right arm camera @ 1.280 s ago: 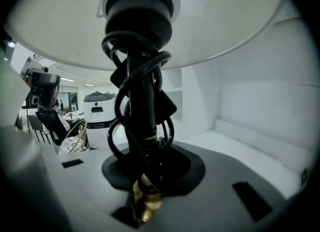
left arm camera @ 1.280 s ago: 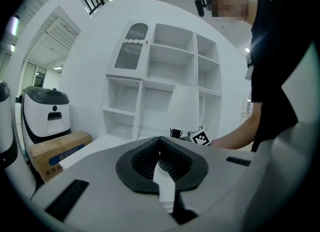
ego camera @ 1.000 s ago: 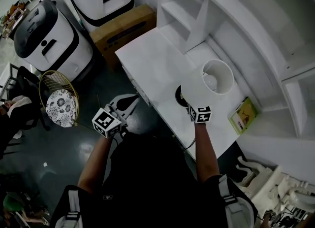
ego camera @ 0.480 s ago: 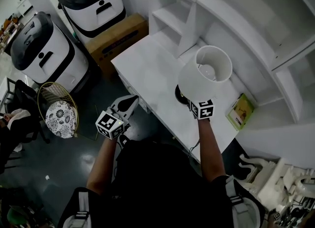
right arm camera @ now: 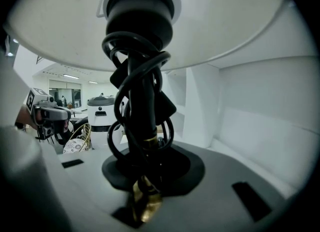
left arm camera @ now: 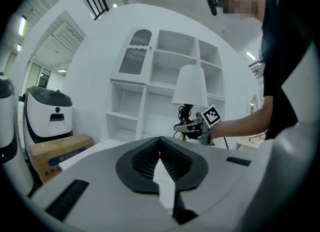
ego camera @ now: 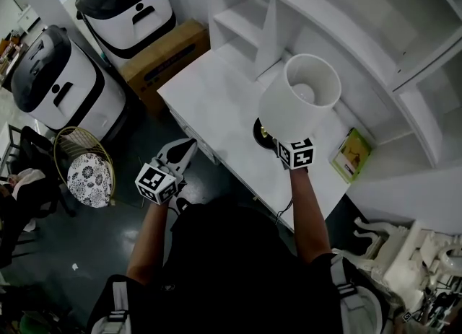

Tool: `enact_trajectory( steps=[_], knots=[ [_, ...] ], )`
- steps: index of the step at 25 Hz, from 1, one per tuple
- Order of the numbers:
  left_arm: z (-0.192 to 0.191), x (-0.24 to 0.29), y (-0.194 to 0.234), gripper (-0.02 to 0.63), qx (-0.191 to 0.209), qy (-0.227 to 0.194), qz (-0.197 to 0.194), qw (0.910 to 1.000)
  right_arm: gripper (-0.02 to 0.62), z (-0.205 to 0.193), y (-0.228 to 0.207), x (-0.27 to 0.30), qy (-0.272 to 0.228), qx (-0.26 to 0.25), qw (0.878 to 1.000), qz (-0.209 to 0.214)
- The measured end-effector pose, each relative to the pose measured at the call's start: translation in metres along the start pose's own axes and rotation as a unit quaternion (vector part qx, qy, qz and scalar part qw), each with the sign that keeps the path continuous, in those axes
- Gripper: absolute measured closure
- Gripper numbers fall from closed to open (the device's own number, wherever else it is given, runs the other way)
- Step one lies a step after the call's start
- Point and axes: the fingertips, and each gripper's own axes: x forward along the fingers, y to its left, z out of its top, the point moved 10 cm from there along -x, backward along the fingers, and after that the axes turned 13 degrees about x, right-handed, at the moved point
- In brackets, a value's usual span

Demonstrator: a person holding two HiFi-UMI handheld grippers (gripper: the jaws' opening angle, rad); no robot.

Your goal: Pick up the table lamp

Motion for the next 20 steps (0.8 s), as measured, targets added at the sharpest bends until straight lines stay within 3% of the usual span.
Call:
enact_trajectory(
  steps=[20],
  knots=[
    [0.0057,-0.0038,-0.0053,0.595,0.010,0.001,-0.010,0.9999,0.512,-0.0017,-0.0024,-0.0092,0.003,0.002,1.000,-0.006]
  ],
)
